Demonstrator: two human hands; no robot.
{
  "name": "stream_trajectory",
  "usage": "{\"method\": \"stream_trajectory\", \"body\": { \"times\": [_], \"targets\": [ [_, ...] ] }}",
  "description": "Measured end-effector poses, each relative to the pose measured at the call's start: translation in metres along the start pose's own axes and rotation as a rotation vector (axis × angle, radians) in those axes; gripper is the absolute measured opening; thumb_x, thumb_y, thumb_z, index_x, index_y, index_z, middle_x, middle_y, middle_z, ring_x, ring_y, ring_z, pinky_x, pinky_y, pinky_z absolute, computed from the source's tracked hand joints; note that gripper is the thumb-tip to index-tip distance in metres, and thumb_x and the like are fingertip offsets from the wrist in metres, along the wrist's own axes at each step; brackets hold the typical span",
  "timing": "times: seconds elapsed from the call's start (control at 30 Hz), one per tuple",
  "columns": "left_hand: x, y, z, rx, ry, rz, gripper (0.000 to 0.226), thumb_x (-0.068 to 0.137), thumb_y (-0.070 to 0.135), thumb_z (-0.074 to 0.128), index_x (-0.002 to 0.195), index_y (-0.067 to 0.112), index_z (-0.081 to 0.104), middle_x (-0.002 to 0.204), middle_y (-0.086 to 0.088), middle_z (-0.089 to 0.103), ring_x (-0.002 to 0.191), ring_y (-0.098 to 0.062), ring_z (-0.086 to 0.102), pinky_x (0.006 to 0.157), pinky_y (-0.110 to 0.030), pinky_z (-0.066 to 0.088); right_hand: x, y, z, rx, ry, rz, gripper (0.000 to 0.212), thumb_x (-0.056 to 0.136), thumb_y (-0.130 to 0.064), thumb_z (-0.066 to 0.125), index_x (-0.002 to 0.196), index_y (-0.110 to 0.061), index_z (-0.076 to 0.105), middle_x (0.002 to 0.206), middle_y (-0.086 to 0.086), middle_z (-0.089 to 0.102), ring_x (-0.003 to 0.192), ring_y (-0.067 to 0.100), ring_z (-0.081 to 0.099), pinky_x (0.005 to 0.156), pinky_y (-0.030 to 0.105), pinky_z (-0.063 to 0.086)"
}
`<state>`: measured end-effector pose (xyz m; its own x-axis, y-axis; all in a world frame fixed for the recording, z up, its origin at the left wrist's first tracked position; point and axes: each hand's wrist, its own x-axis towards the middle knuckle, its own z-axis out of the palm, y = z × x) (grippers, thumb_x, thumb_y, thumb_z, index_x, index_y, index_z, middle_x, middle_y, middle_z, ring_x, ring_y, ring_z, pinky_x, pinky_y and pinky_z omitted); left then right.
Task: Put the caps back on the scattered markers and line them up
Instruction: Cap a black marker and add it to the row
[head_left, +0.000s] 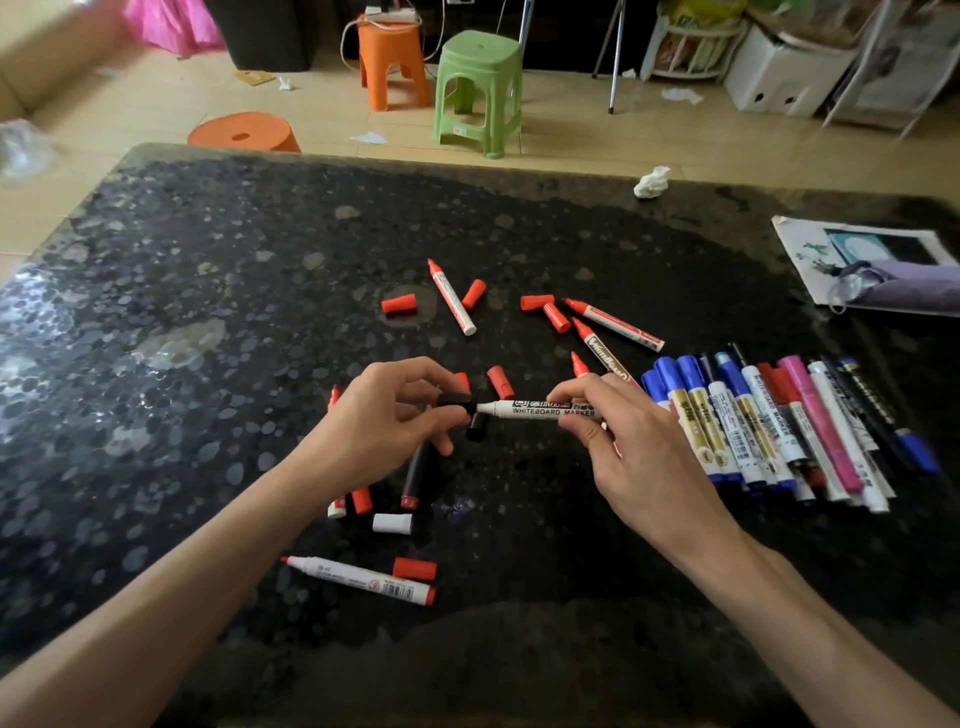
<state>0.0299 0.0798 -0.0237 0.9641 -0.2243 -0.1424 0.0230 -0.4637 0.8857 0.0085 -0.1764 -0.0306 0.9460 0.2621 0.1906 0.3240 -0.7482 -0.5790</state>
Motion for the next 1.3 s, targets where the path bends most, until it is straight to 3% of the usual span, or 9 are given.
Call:
{"method": "stream_trajectory", "body": {
  "times": [0.07,0.17,0.47,0.7,0.8,0.87,0.93,1.03,1.3],
  "targets": [
    [0.000,0.000,0.002,0.032,-0.004,0.019,0.013,0.093,0.013,0.074,0.102,0.020,0.068,0.093,0.000,0.078,0.070,-0.018,0.077,0.081,-0.033,0.062,0.000,-0.001,0.001,0.001,-0.004,0.000,0.019,0.103,-0.026,0.055,0.120,-0.029,0.063,0.105,-0.012,0.060,0.101,0.005,0.059,0.083,0.026,0.053],
    [-0.001,0.002,0.005,0.036,-0.003,0.041,0.011,0.093,0.013,0.073,0.103,0.017,0.069,0.093,0.001,0.079,0.071,-0.017,0.077,0.084,-0.039,0.062,0.000,-0.003,0.004,0.020,-0.030,-0.004,0.020,0.103,-0.026,0.056,0.121,-0.029,0.063,0.108,-0.014,0.061,0.105,0.003,0.059,0.088,0.024,0.052],
    [-0.004,0.004,0.008,0.079,0.023,0.109,0.014,0.096,0.008,0.069,0.103,0.016,0.077,0.075,0.003,0.078,0.074,-0.009,0.076,0.088,-0.030,0.059,0.000,-0.004,0.006,0.070,-0.039,-0.023,0.031,0.105,-0.026,0.052,0.131,-0.025,0.068,0.103,-0.009,0.065,0.095,0.009,0.063,0.081,0.037,0.054],
    [-0.010,0.005,0.009,0.063,0.068,0.148,0.015,0.095,0.006,0.069,0.101,0.016,0.078,0.072,0.004,0.077,0.075,-0.010,0.076,0.085,-0.033,0.058,-0.004,-0.009,0.008,0.074,0.034,-0.037,0.030,0.104,-0.012,0.059,0.130,-0.021,0.071,0.099,-0.007,0.067,0.092,0.010,0.064,0.080,0.033,0.053],
    [-0.011,0.004,0.009,0.095,0.072,0.161,0.016,0.095,0.007,0.069,0.101,0.018,0.078,0.071,0.006,0.076,0.071,-0.010,0.074,0.075,-0.031,0.057,-0.004,-0.010,0.009,0.083,0.015,-0.025,0.031,0.104,-0.012,0.059,0.131,-0.020,0.070,0.097,-0.009,0.067,0.091,0.007,0.064,0.079,0.028,0.052],
    [-0.010,0.004,0.008,0.106,0.056,0.163,0.016,0.096,0.006,0.067,0.102,0.017,0.078,0.070,0.005,0.075,0.063,-0.005,0.070,0.060,-0.016,0.050,-0.003,-0.010,0.005,0.140,-0.031,0.010,0.030,0.103,-0.017,0.060,0.131,-0.024,0.070,0.098,-0.014,0.069,0.094,0.005,0.065,0.083,0.025,0.053],
    [-0.008,0.005,0.004,0.069,0.012,0.150,0.016,0.097,0.004,0.065,0.103,0.014,0.076,0.074,0.001,0.076,0.066,-0.006,0.072,0.065,-0.010,0.049,-0.001,-0.012,-0.004,0.292,-0.089,0.080,0.029,0.099,-0.020,0.067,0.127,-0.028,0.073,0.095,-0.015,0.074,0.091,0.003,0.069,0.083,0.022,0.056],
    [-0.004,0.006,0.002,-0.030,-0.038,0.141,0.014,0.097,0.001,0.064,0.104,0.010,0.073,0.086,-0.004,0.078,0.077,-0.016,0.076,0.078,-0.017,0.056,0.001,-0.015,-0.014,0.537,-0.077,0.150,0.029,0.088,-0.018,0.079,0.115,-0.028,0.077,0.089,-0.010,0.078,0.075,0.009,0.073,0.075,0.022,0.059],
    [0.003,-0.005,0.003,0.006,-0.029,0.133,0.013,0.097,0.010,0.068,0.105,0.017,0.076,0.083,-0.002,0.076,0.073,-0.015,0.070,0.080,-0.025,0.058,0.004,-0.011,-0.011,0.477,-0.017,0.149,0.024,0.086,-0.027,0.081,0.109,-0.030,0.079,0.096,-0.020,0.078,0.093,0.001,0.073,0.084,0.016,0.055]
  ]
}}
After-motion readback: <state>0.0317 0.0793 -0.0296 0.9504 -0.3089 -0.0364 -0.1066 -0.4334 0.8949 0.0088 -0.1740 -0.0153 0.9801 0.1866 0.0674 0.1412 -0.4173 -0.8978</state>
